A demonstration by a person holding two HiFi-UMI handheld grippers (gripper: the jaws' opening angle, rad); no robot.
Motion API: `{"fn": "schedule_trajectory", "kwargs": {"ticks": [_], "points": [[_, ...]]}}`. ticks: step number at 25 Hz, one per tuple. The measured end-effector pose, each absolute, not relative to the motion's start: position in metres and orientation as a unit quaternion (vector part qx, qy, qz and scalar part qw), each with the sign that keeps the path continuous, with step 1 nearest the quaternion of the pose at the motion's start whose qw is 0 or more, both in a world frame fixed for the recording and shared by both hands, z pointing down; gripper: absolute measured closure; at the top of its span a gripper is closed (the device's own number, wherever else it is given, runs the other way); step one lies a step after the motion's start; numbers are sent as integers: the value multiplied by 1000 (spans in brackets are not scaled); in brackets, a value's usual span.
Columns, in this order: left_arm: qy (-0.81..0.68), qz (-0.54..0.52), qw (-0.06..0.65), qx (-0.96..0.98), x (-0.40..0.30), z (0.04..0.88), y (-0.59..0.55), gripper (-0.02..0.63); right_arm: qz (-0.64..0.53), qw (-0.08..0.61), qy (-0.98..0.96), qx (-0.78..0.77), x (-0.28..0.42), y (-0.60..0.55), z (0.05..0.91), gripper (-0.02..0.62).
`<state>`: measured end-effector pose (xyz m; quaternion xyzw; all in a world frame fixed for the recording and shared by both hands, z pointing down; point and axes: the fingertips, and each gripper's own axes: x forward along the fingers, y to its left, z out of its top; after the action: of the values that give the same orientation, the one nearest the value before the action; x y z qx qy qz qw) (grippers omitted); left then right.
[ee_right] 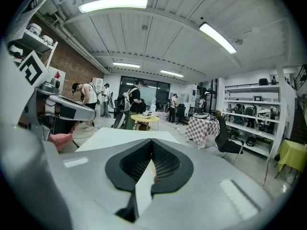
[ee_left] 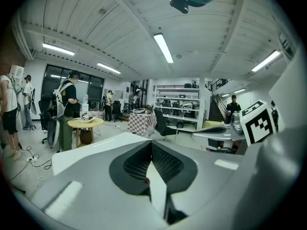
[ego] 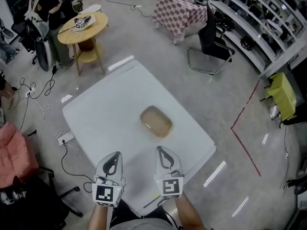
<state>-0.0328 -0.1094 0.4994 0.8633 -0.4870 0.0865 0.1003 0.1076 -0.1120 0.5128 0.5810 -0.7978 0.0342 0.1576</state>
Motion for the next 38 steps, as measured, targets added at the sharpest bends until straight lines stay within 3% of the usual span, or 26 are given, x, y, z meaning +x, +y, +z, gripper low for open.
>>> {"fn": "schedule_trajectory", "kwargs": {"ticks": [18,27,33,38], "points": [[-506,116,150,842,-50,583,-149,594,58,224,-805,547,92,-162,609,591],[-510,115,156,838,-49,583,-155,594,39,268,-793,546,96,-172,623,586],[-511,110,165,837,-48,585,-156,594,-45,349,-769,534,89,-184,632,409],[-509,110,167,837,-48,591,-154,594,-67,399,-759,509,84,-188,655,311]]}}
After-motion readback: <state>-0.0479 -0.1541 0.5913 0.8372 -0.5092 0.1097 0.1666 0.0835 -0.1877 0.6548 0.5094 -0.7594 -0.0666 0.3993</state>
